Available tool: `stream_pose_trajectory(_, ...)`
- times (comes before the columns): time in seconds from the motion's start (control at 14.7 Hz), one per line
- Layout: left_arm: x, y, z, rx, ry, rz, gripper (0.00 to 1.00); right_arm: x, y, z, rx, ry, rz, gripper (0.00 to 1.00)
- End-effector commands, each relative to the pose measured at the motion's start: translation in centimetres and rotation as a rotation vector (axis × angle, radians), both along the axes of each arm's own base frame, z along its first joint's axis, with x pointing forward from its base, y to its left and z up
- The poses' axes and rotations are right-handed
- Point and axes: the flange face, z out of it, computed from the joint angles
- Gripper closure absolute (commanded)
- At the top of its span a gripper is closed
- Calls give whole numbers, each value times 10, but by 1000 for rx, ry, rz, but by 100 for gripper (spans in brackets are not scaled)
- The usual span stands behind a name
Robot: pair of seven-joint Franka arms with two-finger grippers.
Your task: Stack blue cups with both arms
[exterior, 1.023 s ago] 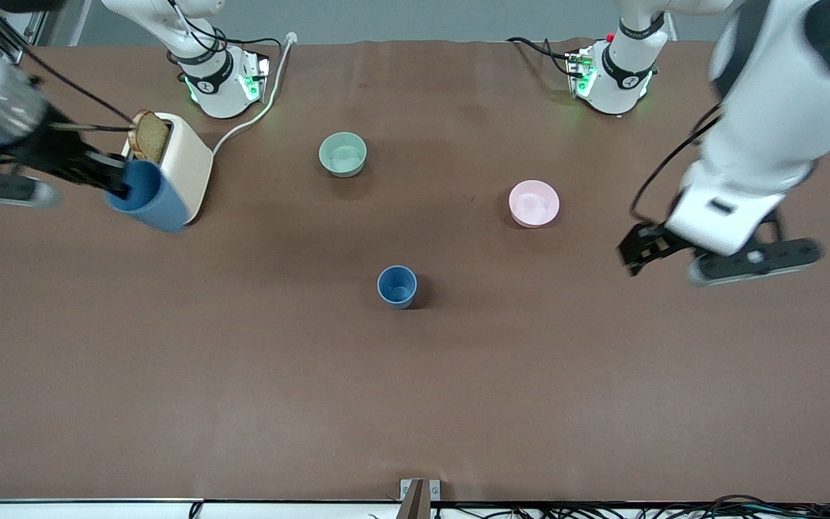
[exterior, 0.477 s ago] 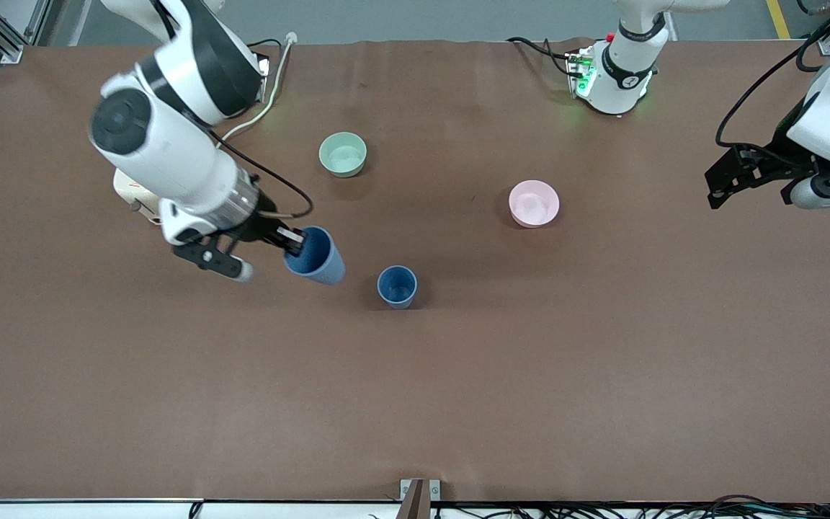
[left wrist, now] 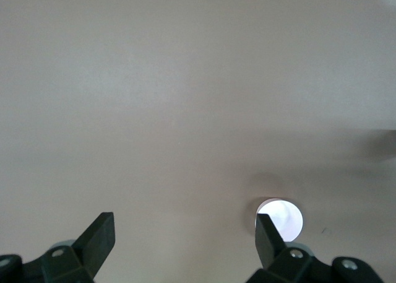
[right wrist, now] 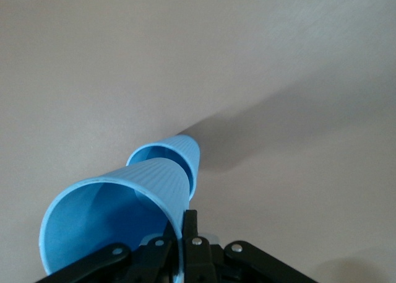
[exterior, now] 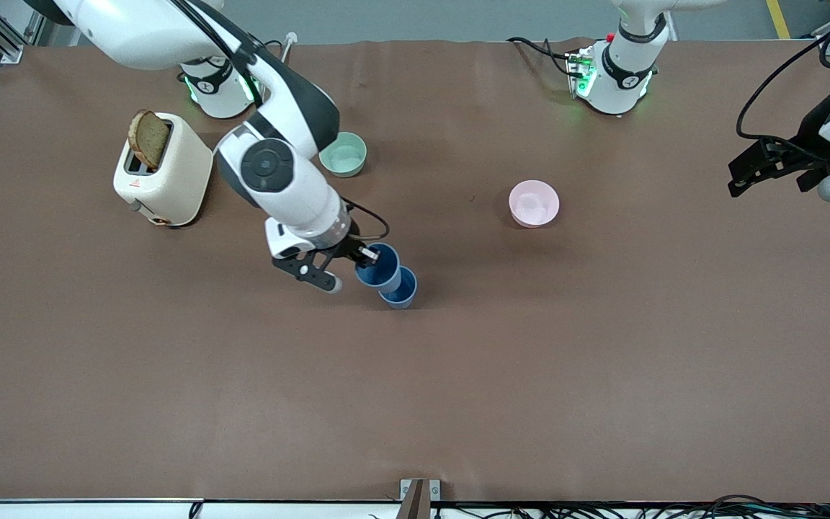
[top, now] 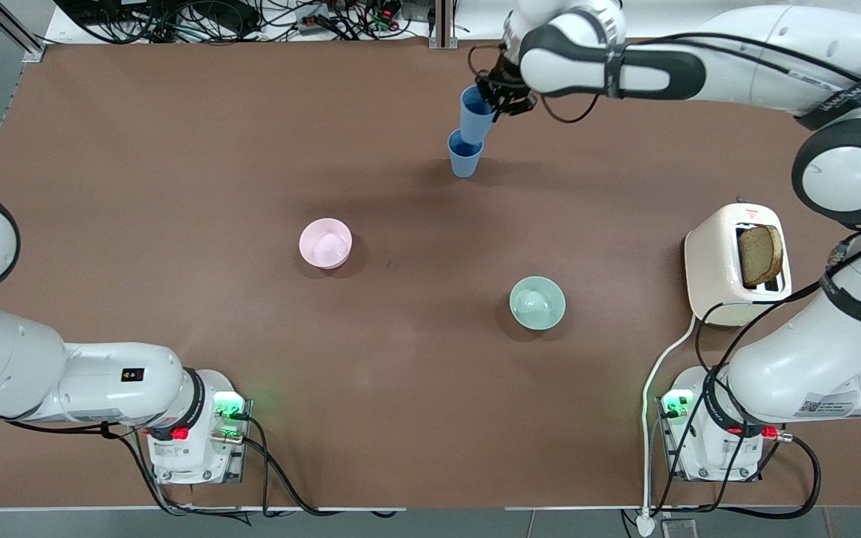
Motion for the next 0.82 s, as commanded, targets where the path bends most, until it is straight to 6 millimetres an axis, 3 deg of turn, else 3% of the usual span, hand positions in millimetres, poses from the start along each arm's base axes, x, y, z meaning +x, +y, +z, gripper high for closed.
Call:
stream_pose_trajectory(0.0,-19,-4,10,-9,-27,-11,0,2,9,-1,10,-22,-3,100)
stream_pose_trajectory(0.55,-15,-9,10,-15,-38,-29,0,-1,18,-23,-7,-47,41,99)
stream_pose_trajectory(0.75,-14,-23,10,-19,-56,-51,0,-4,18,-39,-40,-54,70,98)
